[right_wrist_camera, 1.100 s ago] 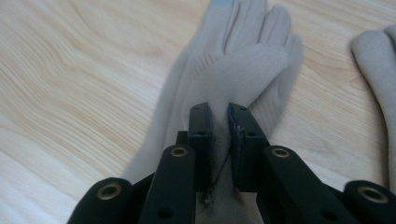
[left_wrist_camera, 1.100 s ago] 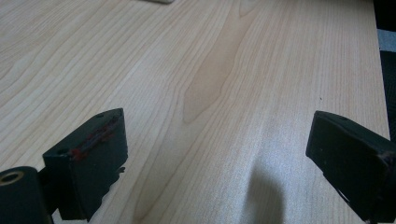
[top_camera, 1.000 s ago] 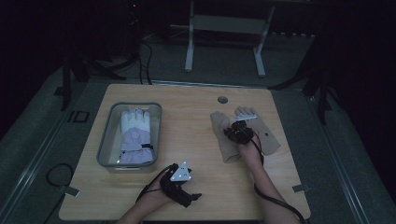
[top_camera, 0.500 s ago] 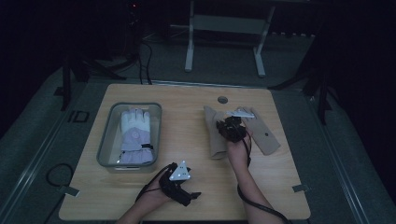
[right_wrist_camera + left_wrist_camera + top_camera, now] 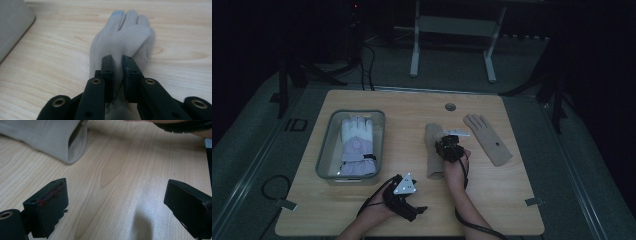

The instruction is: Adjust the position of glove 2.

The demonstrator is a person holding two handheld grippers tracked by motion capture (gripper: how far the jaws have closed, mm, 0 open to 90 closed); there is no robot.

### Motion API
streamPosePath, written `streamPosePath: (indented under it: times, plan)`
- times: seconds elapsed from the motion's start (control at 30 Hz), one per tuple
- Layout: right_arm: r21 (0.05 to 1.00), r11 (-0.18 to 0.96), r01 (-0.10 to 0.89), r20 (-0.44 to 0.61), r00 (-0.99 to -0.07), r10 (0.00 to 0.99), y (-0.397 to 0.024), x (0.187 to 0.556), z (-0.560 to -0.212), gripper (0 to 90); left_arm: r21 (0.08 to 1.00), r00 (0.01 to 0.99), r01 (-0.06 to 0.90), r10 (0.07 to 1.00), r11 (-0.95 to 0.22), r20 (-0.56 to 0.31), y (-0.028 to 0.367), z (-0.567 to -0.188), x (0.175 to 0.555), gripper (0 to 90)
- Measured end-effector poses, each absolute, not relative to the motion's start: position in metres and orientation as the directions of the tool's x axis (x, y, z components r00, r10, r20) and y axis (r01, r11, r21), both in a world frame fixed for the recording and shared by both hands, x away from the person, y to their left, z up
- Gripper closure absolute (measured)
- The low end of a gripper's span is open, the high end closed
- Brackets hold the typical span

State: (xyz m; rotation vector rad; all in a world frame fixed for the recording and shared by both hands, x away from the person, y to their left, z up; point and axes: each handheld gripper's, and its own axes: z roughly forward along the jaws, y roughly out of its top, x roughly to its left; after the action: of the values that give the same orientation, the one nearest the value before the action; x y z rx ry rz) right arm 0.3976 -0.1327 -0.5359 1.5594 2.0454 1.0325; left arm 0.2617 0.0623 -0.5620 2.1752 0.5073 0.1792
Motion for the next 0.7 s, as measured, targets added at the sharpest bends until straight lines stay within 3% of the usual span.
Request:
streamPosePath:
  times: [0.23,0.37,0.7]
  plan:
    - [0.706,0.17,0.687,0.135,-0.366,0.921,-0.126,0.399,-0.555,63.3,0.787,0.908,0.293,0.415,-0.543,-0.052,0.062,-0.562,0.261,5.7]
    - [0.716,0.187,0.673,0.116,-0.379,0.918,-0.127,0.397,-0.549,57.6,0.789,0.908,0.298,0.415,-0.537,-0.061,0.063,-0.562,0.262,5.7]
    - [0.754,0.232,0.614,0.079,-0.435,0.897,-0.161,0.394,-0.518,52.5,0.787,0.909,0.294,0.413,-0.543,-0.055,0.061,-0.564,0.261,5.7]
